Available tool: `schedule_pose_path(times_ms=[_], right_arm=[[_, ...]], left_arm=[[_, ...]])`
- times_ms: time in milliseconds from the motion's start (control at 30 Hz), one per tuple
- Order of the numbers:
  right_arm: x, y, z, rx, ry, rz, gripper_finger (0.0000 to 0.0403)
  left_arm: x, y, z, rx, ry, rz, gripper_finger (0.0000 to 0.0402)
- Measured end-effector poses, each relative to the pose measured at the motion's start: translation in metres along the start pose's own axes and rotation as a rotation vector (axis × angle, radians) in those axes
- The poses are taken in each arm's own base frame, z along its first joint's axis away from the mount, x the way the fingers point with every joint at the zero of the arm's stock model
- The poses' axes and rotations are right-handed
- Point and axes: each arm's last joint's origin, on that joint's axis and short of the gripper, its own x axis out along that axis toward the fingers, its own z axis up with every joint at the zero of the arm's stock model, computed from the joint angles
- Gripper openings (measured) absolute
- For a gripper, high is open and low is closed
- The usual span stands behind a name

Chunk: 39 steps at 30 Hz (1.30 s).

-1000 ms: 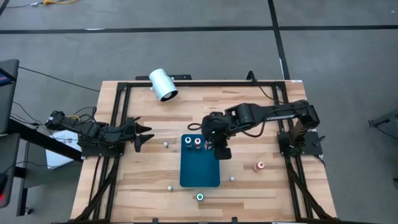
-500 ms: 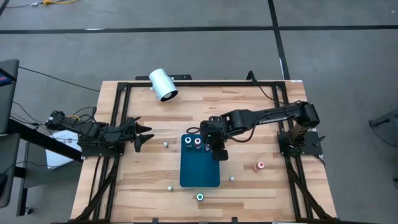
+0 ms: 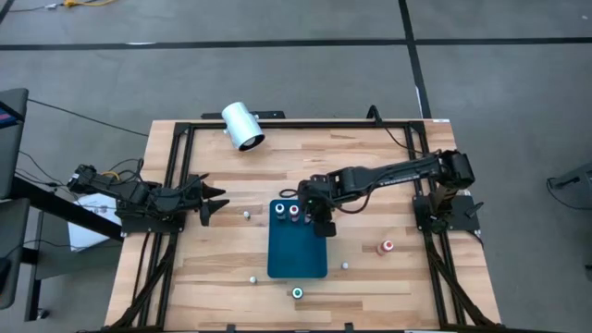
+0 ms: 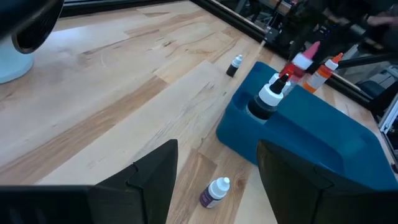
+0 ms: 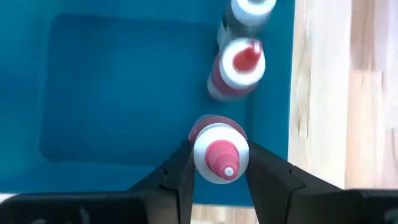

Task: Pick & Place food coloring
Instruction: Put the large pink food coloring bottle into the blue bin

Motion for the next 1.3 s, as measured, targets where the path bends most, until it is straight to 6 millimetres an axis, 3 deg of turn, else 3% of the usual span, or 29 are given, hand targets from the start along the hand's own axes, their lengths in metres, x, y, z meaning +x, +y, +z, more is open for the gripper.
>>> schedule_pose_path(times_ms=[567, 1300], right_arm=[[0.017, -0.003, -0.012, -0.002, 0.01, -0.007, 0.0115], [0.017, -0.013, -0.009, -0.02, -0.024, -0.021, 0.0171]], left_arm=[[0.0, 0.0, 0.0, -0.007, 0.0, 0.001, 0.0209], [0.0, 0.0, 0.0, -0.02, -0.001, 0.001, 0.0209]])
